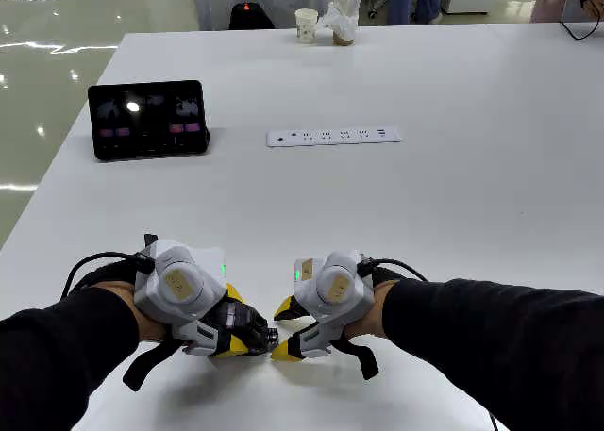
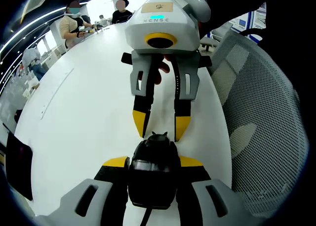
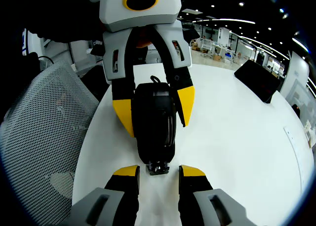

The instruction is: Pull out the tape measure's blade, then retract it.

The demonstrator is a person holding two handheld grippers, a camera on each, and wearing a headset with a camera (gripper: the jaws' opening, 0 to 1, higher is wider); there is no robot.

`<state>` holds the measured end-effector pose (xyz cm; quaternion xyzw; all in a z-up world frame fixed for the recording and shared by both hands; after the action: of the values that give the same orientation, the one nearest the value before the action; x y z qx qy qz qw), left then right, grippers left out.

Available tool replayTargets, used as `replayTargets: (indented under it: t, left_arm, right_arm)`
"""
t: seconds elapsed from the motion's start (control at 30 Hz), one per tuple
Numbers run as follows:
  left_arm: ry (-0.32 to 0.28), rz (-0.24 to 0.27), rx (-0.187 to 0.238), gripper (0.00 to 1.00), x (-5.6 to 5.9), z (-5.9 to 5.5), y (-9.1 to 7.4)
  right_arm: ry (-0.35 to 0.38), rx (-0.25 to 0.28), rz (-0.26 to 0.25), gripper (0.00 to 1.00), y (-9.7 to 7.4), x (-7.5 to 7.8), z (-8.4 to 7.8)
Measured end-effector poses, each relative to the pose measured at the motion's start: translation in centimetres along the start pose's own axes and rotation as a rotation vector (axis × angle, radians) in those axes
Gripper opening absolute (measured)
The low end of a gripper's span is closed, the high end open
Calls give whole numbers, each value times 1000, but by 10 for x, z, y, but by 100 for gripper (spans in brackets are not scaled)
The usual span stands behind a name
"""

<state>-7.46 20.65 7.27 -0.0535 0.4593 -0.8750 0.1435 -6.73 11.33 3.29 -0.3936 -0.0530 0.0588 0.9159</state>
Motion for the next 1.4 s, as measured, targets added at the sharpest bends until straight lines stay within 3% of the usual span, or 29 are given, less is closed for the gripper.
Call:
replayTargets:
  t: [0.6, 1.03, 1.17, 1.4]
  left_arm:
    - [2, -1, 1, 32, 1, -2, 0]
    - [5, -1, 6, 31, 1, -3, -1]
    - [8, 0, 2, 31, 1, -2, 0]
    - [7, 0, 0, 31, 1, -2, 0]
  right_arm:
    - [-52, -23, 24, 19, 7, 0, 3]
    - [-10, -51, 47, 13, 5, 4, 3]
    - [-69, -68, 40, 14, 7, 1, 4]
    - [-45, -23, 37, 11, 4, 3, 3]
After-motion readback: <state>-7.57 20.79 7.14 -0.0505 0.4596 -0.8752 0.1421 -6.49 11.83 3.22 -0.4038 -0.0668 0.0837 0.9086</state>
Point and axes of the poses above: the centre of the closed fingertips' face, and the gripper's own axes: y roughly forward along the fingers, x roughly to its right, z roughly out of its top, the point moved 6 cm from there along -y, roughly backward along the fingers, and after that the axes turned 5 degrees about -y, right-handed, at the moved point
